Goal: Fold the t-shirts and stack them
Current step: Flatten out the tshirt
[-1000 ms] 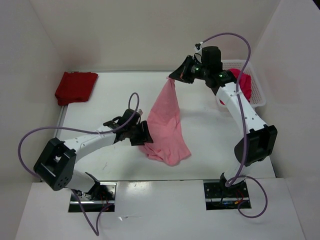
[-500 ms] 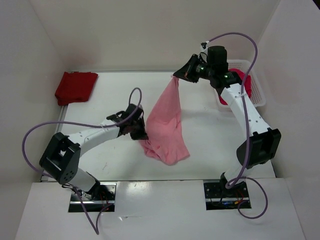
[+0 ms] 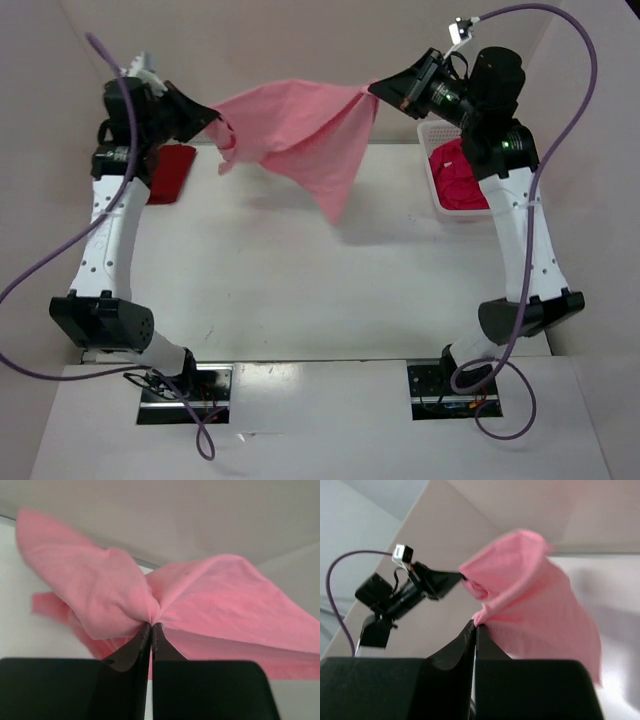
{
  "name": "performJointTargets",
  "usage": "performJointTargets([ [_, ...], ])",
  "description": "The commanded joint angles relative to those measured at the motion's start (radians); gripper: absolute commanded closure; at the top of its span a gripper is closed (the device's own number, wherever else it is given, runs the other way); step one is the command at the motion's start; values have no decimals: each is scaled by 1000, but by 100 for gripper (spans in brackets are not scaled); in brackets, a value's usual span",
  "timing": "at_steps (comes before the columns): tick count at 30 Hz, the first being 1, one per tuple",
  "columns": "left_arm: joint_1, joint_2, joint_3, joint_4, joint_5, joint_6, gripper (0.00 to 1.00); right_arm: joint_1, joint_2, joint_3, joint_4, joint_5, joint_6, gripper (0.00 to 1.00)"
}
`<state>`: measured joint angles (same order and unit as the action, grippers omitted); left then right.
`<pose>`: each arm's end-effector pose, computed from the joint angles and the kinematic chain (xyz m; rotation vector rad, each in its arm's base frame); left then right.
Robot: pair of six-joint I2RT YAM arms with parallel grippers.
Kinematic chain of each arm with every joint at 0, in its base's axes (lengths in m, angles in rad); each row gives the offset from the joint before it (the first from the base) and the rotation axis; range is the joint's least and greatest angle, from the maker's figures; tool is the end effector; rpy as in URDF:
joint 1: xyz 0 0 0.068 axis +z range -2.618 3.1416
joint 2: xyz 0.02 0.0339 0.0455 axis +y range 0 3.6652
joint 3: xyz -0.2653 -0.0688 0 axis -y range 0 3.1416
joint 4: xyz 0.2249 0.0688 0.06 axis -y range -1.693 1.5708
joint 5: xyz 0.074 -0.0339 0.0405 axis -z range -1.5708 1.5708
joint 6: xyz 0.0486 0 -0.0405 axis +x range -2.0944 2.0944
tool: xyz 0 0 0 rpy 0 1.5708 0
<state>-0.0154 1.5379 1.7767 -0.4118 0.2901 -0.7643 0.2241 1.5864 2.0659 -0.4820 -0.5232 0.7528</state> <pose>0.3341 -0.0190 0.4694 -0.4516 1.7517 -0.8161 0.2989 0.0930 0.5355 0.0057 1.6997 1.1569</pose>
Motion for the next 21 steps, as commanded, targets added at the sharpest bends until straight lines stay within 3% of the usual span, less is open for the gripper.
performJointTargets([
  [1, 116, -62, -26, 2, 161, -9, 96, -3, -130, -140, 20, -44, -4, 100],
  [3, 150, -85, -119, 2, 161, 20, 94, -3, -235, -301, 54, -57, -15, 100],
  [4, 150, -116, -170, 2, 150, 48, 91, -3, -267, -476, 54, -48, -24, 100],
  [6, 150, -151, -305, 36, 161, 48, 83, -3, -348, -651, 54, -47, -38, 100],
  [7, 150, -185, -442, 36, 161, 57, 76, -12, -373, -808, 54, -35, -52, 100],
  [8, 150, -200, -506, 36, 121, 77, 65, -12, -399, -878, 54, -9, -52, 100],
  [9, 150, -212, -563, 36, 92, 89, 37, -12, -446, -999, 54, -9, -52, 100],
  [10, 160, -222, -607, 36, 61, 98, 23, -22, -465, -1047, 54, -9, -52, 100],
  [11, 160, -222, -659, 25, 43, 118, 15, -34, -477, -1084, 43, 11, -52, 99],
  [14, 172, -208, -660, 34, 43, 118, 15, -49, -477, -1150, 8, 92, -73, 99],
  [18, 172, -151, -649, 25, 43, 129, 28, -49, -437, -1161, 8, 120, -82, 99],
  [21, 129, -199, -730, 16, -67, 154, 30, -49, -437, -1171, 17, 129, -82, 99],
])
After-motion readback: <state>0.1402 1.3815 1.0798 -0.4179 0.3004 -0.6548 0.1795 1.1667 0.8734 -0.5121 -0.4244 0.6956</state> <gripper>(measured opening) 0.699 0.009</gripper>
